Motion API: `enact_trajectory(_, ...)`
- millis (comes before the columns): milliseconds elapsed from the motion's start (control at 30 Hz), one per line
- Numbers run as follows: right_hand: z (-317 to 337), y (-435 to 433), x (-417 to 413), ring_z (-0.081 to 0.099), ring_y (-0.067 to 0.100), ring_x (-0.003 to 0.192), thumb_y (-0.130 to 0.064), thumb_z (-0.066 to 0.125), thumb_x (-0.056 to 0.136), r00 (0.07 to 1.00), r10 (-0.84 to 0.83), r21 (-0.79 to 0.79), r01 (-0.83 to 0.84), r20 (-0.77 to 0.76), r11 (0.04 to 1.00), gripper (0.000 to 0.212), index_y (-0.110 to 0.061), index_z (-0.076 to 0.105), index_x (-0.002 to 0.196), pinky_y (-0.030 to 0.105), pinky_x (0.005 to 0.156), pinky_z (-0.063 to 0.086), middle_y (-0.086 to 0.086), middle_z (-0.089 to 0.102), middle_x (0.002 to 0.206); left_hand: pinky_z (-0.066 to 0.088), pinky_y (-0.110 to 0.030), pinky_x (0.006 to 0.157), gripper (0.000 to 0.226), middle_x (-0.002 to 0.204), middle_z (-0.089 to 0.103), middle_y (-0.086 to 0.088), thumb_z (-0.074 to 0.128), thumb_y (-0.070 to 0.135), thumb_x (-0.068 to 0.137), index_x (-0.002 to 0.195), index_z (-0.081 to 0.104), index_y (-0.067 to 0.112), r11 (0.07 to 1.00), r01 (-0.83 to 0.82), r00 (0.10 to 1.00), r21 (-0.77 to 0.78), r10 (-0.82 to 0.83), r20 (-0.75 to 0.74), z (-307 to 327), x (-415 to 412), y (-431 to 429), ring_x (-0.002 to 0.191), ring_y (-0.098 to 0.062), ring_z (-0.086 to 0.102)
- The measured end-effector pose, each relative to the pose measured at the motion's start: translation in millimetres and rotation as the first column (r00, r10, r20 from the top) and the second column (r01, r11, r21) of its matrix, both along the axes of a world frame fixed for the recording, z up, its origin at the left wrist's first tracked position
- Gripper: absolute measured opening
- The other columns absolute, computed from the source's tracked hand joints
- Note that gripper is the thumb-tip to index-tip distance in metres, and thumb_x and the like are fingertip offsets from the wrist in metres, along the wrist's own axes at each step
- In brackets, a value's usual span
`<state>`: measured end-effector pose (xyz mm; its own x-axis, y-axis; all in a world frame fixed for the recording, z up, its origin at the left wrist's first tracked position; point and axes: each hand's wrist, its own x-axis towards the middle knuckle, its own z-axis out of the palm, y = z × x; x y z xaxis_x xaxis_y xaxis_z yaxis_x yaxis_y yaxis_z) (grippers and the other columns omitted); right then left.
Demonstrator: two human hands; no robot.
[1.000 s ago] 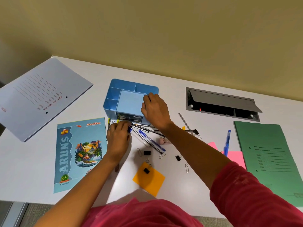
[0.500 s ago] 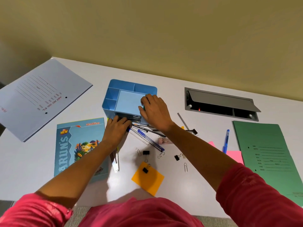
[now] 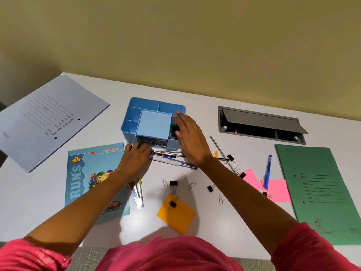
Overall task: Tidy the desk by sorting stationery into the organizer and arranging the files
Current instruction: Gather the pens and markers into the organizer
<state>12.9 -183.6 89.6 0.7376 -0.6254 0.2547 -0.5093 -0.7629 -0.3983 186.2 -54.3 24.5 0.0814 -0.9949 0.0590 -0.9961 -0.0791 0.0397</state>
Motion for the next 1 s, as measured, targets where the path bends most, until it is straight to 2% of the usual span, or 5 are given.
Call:
enact_trajectory(200, 13.6, 12.6, -6.6, 0.032, 0.006, 0.13, -0.009, 0.039, 0.1, 0.953, -0.138, 0.136, 0.105, 0.27, 0.985, 0.034, -0.009, 0.048, 0.133, 0.009, 0.109, 0.021, 0.007, 0.046, 0.138, 0.041, -0.039, 0.07, 0.011, 0.096, 0.06, -0.004, 0.062, 0.011, 0.089, 0.099, 0.061, 0.014, 0.973, -0.126, 0.92, -0.193, 0.042, -0.39, 46.9, -4.0, 9.2, 0.086, -0.025, 0.053)
enact_trajectory(333, 22.7, 33.9, -7.5, 0.045, 0.013, 0.118, -0.011, 0.044, 0.099, 0.92, -0.045, 0.076, 0.017, 0.388, 0.997, 0.029, 0.002, 0.054, 0.123, 0.019, 0.103, 0.033, 0.013, 0.056, 0.122, 0.039, -0.016, 0.074, 0.016, 0.103, 0.055, 0.004, 0.05, 0.014, 0.097, 0.112, 0.056, 0.014, 0.943, -0.243, 0.769, -0.228, 0.044, -0.638, 91.4, -14.2, 9.7, 0.088, -0.01, 0.051)
enact_trajectory(567, 23.0, 53.2, 5.3, 0.052, 0.02, 0.101, -0.022, 0.053, 0.096, 0.957, 0.057, 0.063, -0.078, 0.284, 0.995, 0.027, -0.001, 0.059, 0.112, 0.025, 0.088, 0.041, 0.011, 0.056, 0.106, 0.041, -0.006, 0.074, 0.012, 0.097, 0.064, 0.002, 0.057, 0.016, 0.093, 0.105, 0.058, 0.012, 0.893, -0.364, 0.606, -0.265, 0.011, -0.796, 128.3, -32.2, -7.4, 0.087, -0.011, 0.06)
enact_trajectory(833, 48.0, 26.4, 4.4, 0.051, -0.011, 0.084, -0.012, 0.052, 0.096, 0.78, -0.372, 0.296, 0.249, 0.504, 0.922, 0.017, -0.001, 0.057, 0.108, 0.003, 0.071, 0.039, 0.001, 0.052, 0.098, 0.047, -0.017, 0.088, 0.028, 0.113, 0.066, 0.005, 0.039, 0.025, 0.102, 0.123, 0.054, 0.018, 0.87, -0.471, 0.378, -0.143, 0.053, -0.924, 103.7, -23.0, -40.4, 0.105, -0.01, 0.062)
enact_trajectory(1000, 45.2, -5.8, 10.0, 0.049, 0.004, 0.081, -0.022, 0.049, 0.098, 0.827, -0.456, 0.337, 0.348, 0.33, 0.875, 0.02, -0.006, 0.057, 0.107, 0.008, 0.069, 0.037, 0.0, 0.053, 0.098, 0.033, -0.001, 0.083, 0.036, 0.135, 0.055, -0.001, 0.034, 0.025, 0.103, 0.135, 0.046, 0.013, 0.895, -0.447, 0.347, -0.005, 0.168, -0.923, 87.1, -21.2, -69.4, 0.124, -0.016, 0.05)
